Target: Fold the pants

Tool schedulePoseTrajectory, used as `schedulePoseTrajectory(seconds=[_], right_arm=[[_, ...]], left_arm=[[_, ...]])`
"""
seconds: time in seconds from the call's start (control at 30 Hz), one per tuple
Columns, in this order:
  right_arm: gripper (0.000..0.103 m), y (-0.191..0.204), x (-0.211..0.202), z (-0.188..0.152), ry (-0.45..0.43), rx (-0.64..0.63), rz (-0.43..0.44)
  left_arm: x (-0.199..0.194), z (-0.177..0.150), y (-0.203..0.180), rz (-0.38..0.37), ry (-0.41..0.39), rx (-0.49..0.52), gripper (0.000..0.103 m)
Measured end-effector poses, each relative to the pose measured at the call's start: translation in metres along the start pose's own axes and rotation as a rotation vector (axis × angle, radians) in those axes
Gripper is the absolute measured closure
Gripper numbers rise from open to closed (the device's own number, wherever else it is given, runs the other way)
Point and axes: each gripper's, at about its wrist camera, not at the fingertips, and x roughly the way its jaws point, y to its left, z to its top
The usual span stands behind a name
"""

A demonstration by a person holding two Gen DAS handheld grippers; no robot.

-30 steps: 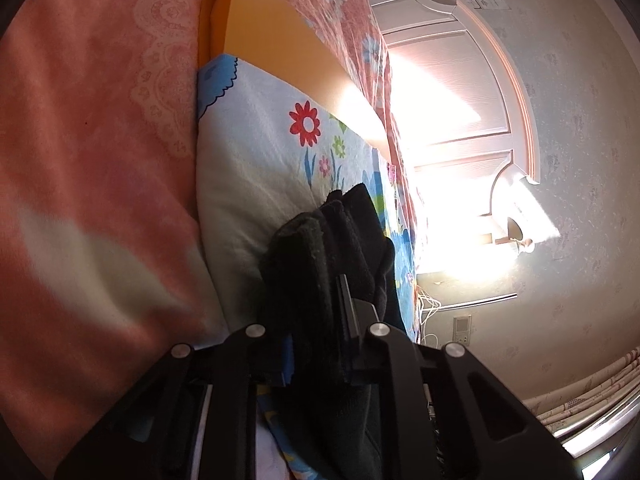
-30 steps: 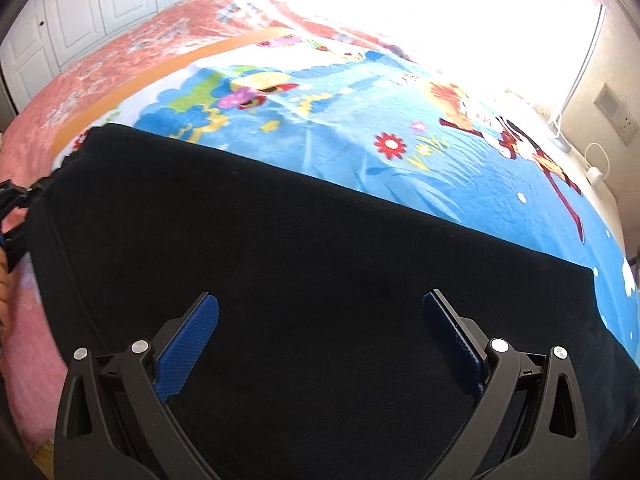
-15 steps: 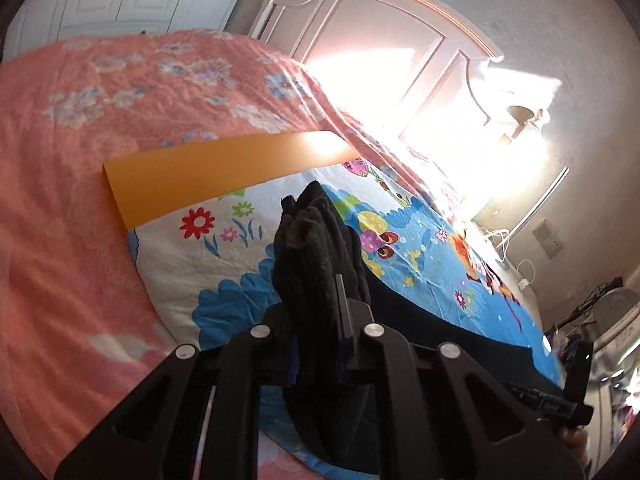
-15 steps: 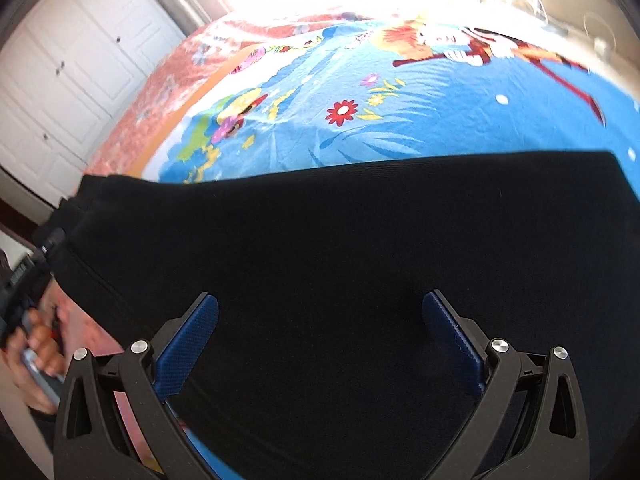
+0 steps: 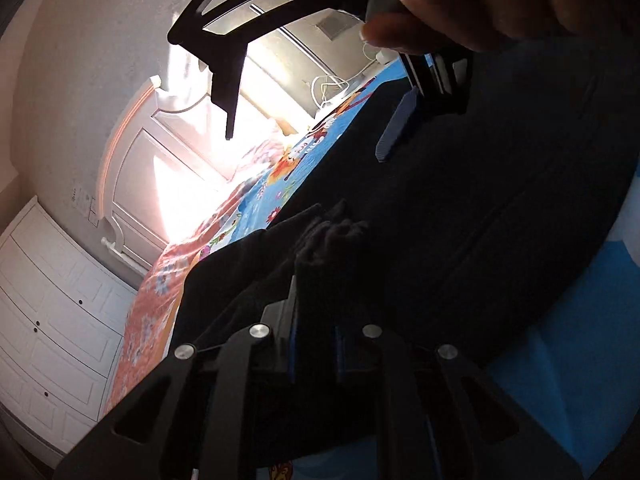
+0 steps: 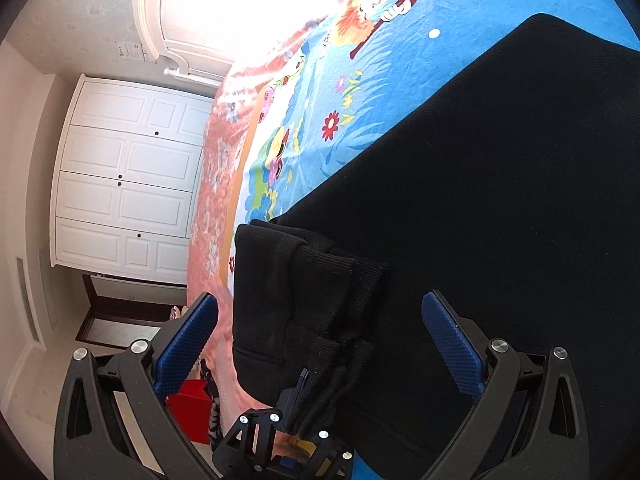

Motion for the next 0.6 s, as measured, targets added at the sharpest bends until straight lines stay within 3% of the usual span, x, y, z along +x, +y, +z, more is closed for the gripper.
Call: schedulePoseTrajectory(seconds=[0.17, 0.33, 0.4, 0.43, 0.47, 0.5, 0.6], right_arm=[[0.005, 0.014, 0.026, -0.004, 0.094, -0.045, 0.01], [0.007, 0.029, 0.053, -0.005, 0.156, -0.087, 0.038], [0.028, 0.03, 0.064, -0.002, 0.172, -0.09, 0.041], [0.048, 0.031, 0.07, 0.001, 0.184, -0.094, 0.034], [0.06, 0.031, 0.073, 0.003, 0.185, -0.1, 0.017], [0.068, 0.033, 0.071, 0.005, 0.18, -0.115, 0.014], [0.074, 0.04, 0.039, 0.011, 0.134, -0.179, 0.037]], left_arm=[[-0.008, 0.006, 0.032, 0.004, -0.039, -0.127, 0.091], [-0.014, 0.008, 0.046, 0.016, -0.075, -0.157, 0.091], [-0.012, 0.008, 0.044, 0.021, -0.078, -0.142, 0.091], [-0.012, 0.008, 0.042, 0.019, -0.08, -0.132, 0.091], [-0.012, 0.009, 0.039, 0.021, -0.081, -0.119, 0.091], [-0.011, 0.011, 0.037, 0.035, -0.08, -0.099, 0.091], [-0.01, 0.023, 0.034, 0.081, -0.105, -0.056, 0.091]])
